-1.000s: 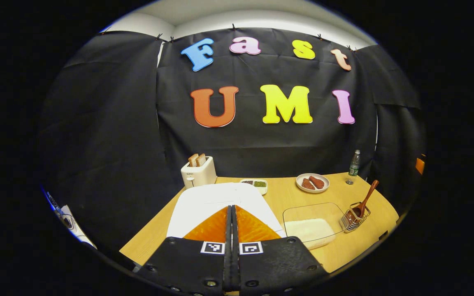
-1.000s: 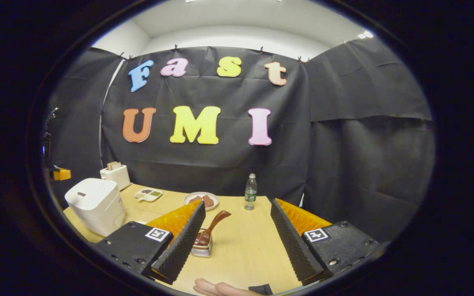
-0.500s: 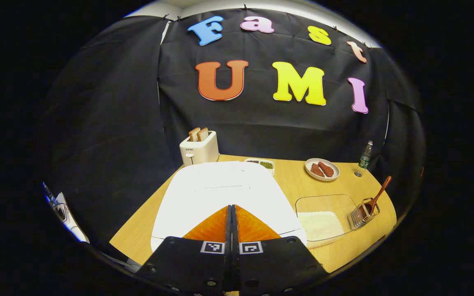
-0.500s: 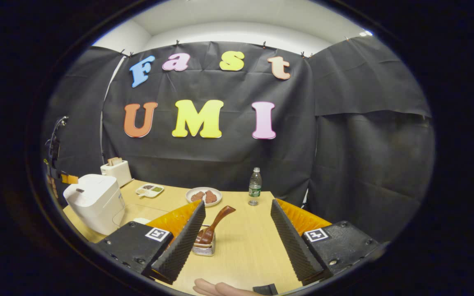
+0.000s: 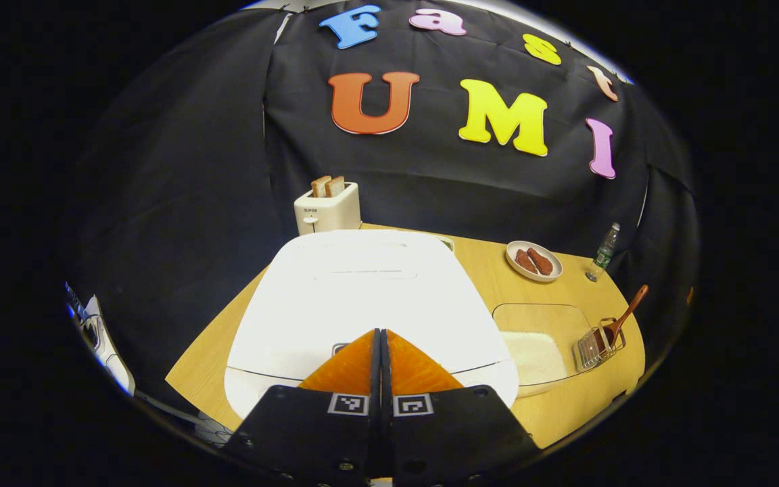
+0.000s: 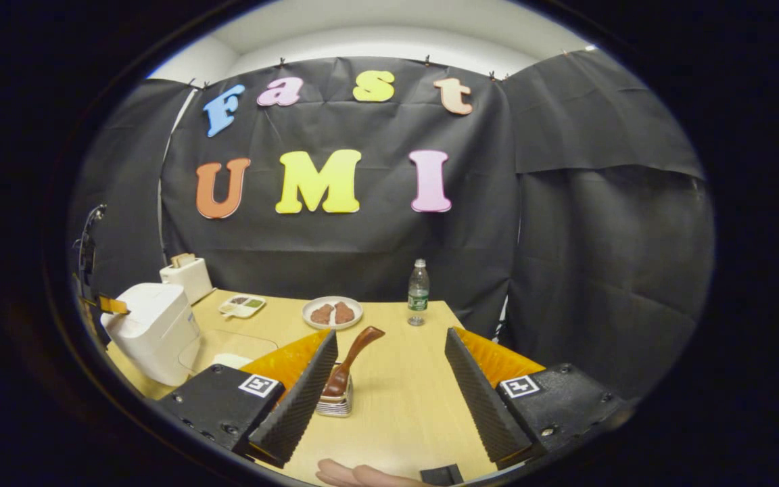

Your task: Close the left gripper, press the button to open the rice cooker; take a wooden spoon from the chopstick holder with the right hand, scoop a spoonful of rice and pour it into the rice cooker, then put the wooden spoon back into the chopstick holder.

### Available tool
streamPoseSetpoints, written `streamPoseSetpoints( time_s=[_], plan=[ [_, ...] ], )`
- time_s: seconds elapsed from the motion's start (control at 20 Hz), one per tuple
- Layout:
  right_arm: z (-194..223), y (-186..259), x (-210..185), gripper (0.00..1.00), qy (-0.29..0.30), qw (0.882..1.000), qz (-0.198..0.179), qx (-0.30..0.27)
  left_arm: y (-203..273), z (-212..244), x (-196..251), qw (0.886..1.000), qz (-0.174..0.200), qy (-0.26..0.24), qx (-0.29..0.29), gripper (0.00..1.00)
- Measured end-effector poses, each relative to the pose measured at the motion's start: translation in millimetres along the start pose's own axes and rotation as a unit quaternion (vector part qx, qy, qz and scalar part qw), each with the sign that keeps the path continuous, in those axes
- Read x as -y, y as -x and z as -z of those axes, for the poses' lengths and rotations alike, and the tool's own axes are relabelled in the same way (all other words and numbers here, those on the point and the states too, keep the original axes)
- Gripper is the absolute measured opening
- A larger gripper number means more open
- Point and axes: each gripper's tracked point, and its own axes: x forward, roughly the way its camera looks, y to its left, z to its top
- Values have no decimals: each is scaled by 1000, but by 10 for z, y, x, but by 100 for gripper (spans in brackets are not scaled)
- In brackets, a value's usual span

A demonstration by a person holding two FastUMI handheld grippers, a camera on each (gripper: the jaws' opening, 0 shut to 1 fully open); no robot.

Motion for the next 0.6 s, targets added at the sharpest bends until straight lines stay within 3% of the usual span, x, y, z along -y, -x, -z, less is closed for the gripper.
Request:
streamPoseSetpoints(
  time_s=[0.15, 0.4, 0.5, 0.6],
  plan=[
    [88, 2, 5, 100, -7, 1000, 1, -10, 49, -29, -15, 1000, -2, 11, 4, 0],
    [234, -16, -80, 100, -5, 1000, -17, -18, 413, -387, -41, 995, -5, 3, 100, 0],
    [295, -25, -110, 100, -8, 999, -27, -19, 549, -402, 5, 995, 3, 1, 104, 1],
    [358, -46, -134, 100, -13, 999, -30, -24, 738, -452, -10, 992, -1, -18, 124, 7]
  ],
)
